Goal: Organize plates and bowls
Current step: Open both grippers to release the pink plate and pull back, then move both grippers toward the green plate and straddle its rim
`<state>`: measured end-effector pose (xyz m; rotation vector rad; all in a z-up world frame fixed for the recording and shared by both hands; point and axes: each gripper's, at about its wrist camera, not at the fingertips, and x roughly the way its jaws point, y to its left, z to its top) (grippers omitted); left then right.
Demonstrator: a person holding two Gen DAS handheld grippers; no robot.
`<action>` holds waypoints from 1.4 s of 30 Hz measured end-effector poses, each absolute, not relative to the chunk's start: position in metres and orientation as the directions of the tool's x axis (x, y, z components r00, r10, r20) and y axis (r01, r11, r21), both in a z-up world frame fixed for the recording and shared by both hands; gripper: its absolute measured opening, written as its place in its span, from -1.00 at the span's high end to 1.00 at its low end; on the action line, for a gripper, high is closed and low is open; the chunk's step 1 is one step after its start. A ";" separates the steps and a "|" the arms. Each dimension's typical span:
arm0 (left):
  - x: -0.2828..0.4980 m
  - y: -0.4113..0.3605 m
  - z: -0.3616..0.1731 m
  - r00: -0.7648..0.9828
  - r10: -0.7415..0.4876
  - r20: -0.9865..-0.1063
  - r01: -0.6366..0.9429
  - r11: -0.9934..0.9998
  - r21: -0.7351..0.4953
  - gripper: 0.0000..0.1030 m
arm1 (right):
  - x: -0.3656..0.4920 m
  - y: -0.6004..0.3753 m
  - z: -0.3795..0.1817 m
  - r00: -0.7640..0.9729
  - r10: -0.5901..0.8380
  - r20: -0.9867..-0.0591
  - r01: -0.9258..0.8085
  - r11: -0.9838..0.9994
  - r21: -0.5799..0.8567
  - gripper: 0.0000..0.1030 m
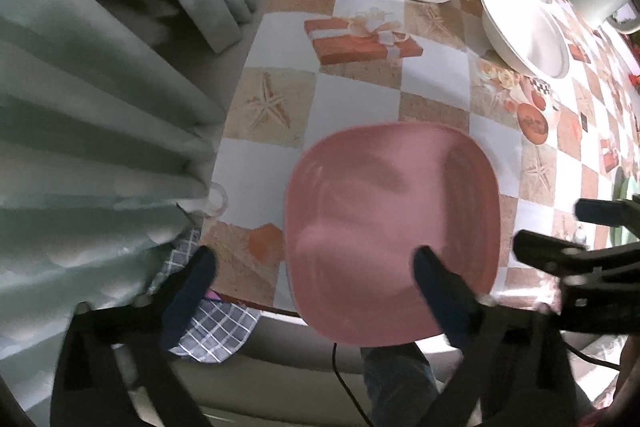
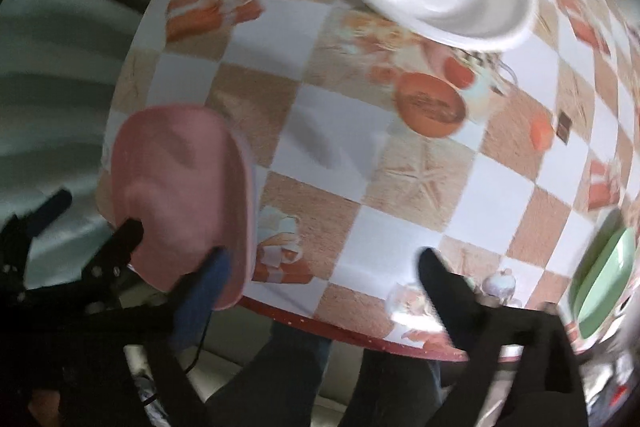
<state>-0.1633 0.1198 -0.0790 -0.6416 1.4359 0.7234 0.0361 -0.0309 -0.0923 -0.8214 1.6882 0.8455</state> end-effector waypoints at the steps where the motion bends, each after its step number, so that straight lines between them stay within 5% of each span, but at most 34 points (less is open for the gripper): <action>1: -0.163 0.120 -0.079 0.007 0.049 -0.999 -0.770 0.637 0.026 -0.99 | 0.042 -0.034 -0.091 -0.234 -0.112 -0.966 -0.837 0.528 0.141 -0.95; 42: 0.103 -0.099 -0.059 -0.005 -0.010 -1.000 -0.143 0.990 -0.009 -0.99 | 0.239 -0.298 -0.070 -0.244 0.030 -0.969 -0.317 0.942 0.109 -0.95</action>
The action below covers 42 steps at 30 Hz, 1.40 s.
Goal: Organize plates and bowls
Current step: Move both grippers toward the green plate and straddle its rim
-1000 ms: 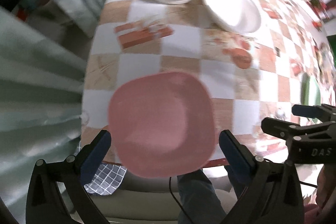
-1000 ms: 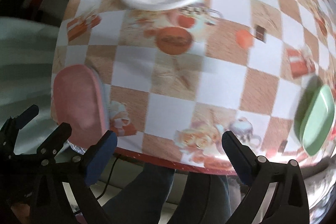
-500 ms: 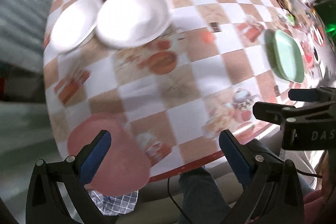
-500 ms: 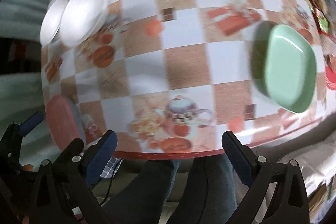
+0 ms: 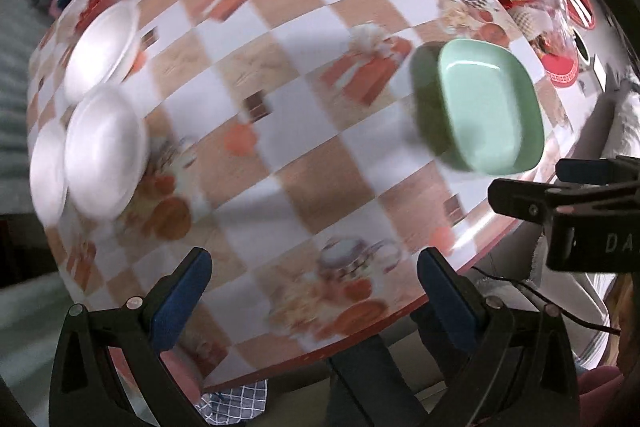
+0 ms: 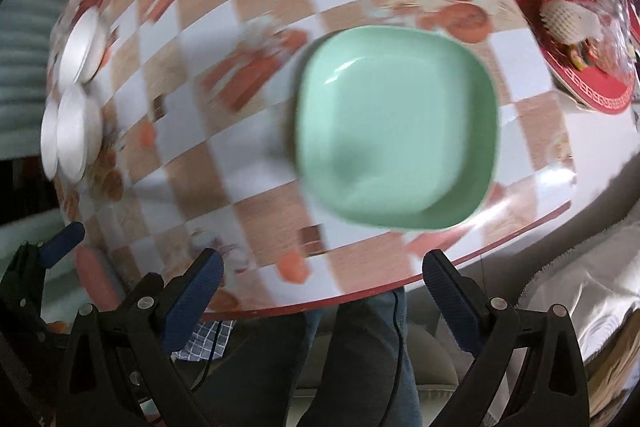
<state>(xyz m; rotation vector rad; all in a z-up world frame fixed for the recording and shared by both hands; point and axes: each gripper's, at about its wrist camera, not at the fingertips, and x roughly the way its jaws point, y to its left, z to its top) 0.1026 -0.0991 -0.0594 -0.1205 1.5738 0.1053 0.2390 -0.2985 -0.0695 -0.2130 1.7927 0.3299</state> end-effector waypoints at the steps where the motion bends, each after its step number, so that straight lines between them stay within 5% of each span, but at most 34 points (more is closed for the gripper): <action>1: 0.108 -0.104 -0.061 -0.011 -0.009 -1.000 -0.140 0.990 -0.008 -0.99 | 0.244 -0.304 -0.070 -0.247 0.031 -0.968 -0.309 0.945 0.109 -0.95; 42: 0.228 -0.174 -0.151 -0.097 0.075 -0.993 -0.172 0.981 0.091 -0.99 | 0.326 -0.385 -0.137 -0.328 -0.042 -0.944 -0.243 0.969 0.041 -0.97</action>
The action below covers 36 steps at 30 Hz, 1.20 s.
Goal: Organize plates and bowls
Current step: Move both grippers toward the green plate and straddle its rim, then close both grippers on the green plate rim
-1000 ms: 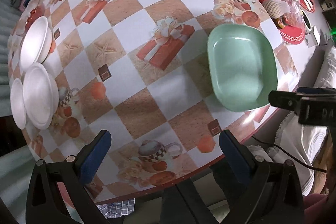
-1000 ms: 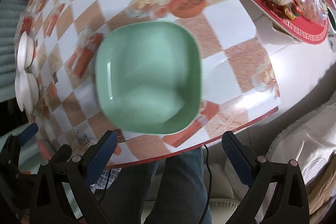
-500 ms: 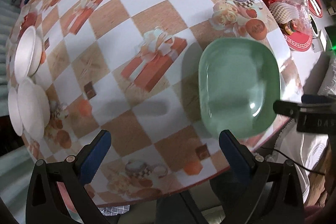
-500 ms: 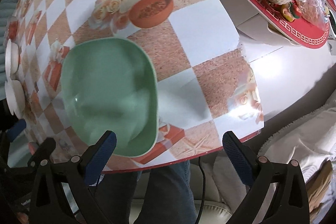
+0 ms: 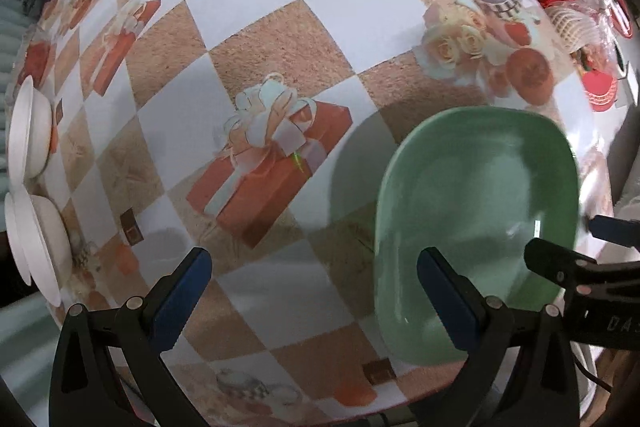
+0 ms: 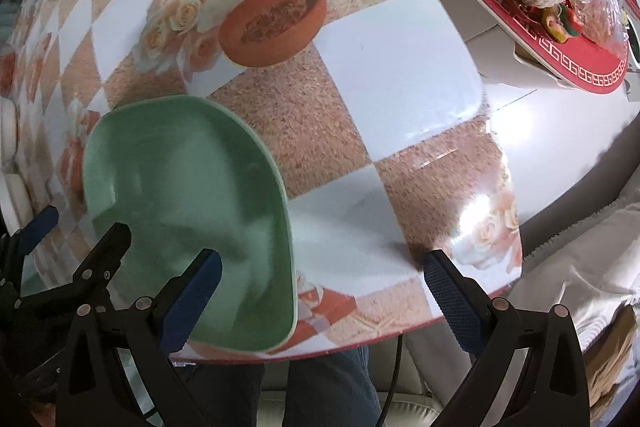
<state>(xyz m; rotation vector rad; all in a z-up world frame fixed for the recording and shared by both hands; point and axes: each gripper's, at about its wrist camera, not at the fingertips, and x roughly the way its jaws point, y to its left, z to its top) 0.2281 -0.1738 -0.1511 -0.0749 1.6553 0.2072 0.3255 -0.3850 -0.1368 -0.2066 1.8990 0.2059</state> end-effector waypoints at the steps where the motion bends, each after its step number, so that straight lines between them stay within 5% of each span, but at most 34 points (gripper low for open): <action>1: 0.229 -0.174 -0.154 -0.098 0.074 -0.992 -0.171 0.981 0.090 -0.99 | 0.325 -0.385 -0.139 -0.328 -0.046 -0.943 -0.243 0.969 0.038 -0.98; 25: 0.223 -0.132 -0.164 -0.114 -0.047 -0.992 -0.281 0.960 -0.013 -1.00 | 0.315 -0.368 -0.134 -0.281 -0.128 -0.951 -0.309 0.950 -0.037 -0.94; 28: 0.230 -0.150 -0.156 -0.084 0.007 -0.996 -0.212 0.977 0.025 -0.88 | 0.311 -0.369 -0.130 -0.258 -0.125 -0.958 -0.323 0.946 -0.036 -0.66; 31: 0.233 -0.162 -0.148 -0.061 0.041 -0.997 -0.155 0.987 0.050 -0.68 | 0.306 -0.367 -0.121 -0.228 -0.117 -0.967 -0.332 0.943 -0.036 -0.17; 33: 0.235 -0.165 -0.144 -0.046 -0.001 -0.999 -0.147 0.989 0.006 -0.24 | 0.305 -0.366 -0.115 -0.222 -0.077 -0.972 -0.317 0.948 -0.003 0.33; 36: 0.238 -0.173 -0.140 -0.039 -0.054 -0.998 -0.131 0.990 -0.049 0.42 | 0.303 -0.360 -0.114 -0.239 -0.035 -0.970 -0.307 0.951 0.042 0.69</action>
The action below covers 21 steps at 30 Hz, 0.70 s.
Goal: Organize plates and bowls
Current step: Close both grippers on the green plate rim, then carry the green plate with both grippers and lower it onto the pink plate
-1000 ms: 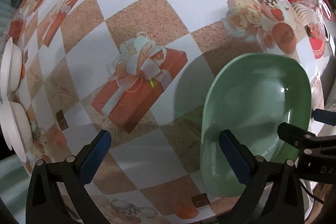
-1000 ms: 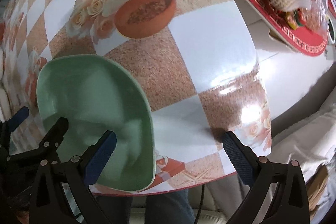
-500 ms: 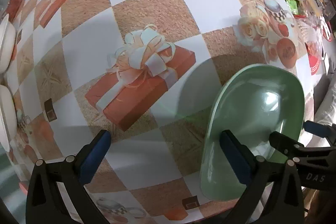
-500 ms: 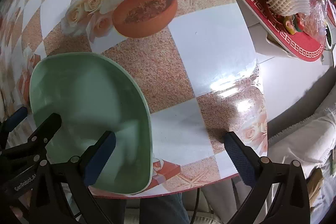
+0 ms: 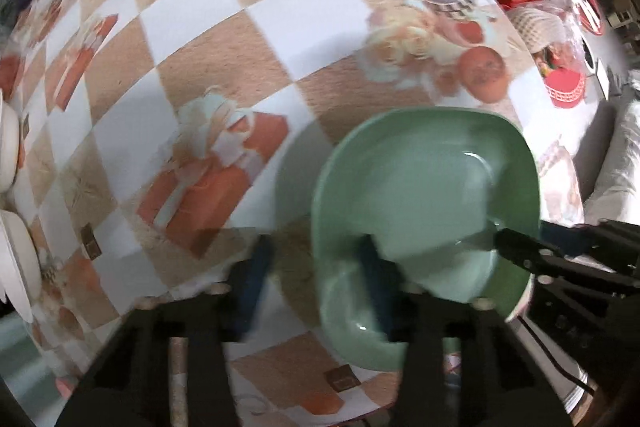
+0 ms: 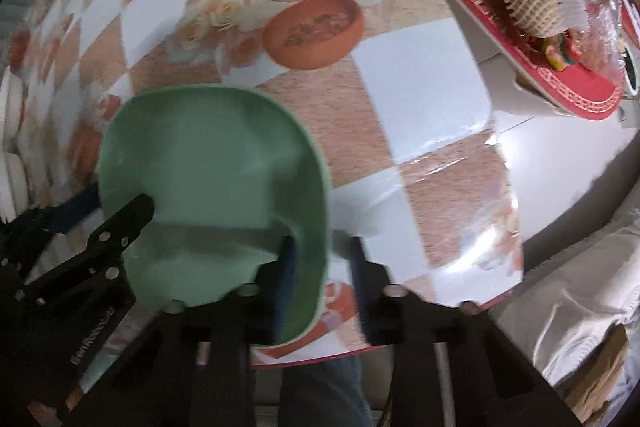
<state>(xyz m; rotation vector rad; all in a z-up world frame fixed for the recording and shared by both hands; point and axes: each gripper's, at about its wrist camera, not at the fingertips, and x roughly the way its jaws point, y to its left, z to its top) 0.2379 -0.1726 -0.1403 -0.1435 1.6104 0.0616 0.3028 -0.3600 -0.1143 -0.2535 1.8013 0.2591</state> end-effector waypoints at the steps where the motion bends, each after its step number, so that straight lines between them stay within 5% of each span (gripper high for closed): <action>1: 0.240 -0.177 -0.140 -0.041 -0.055 -0.998 -0.111 0.993 -0.050 0.53 | 0.302 -0.358 -0.115 -0.238 -0.038 -0.971 -0.311 0.950 0.038 0.69; 21: 0.159 -0.121 -0.138 -0.031 -0.002 -1.000 -0.213 0.977 0.004 0.56 | 0.231 -0.267 -0.107 -0.231 -0.085 -0.969 -0.480 0.876 0.038 0.68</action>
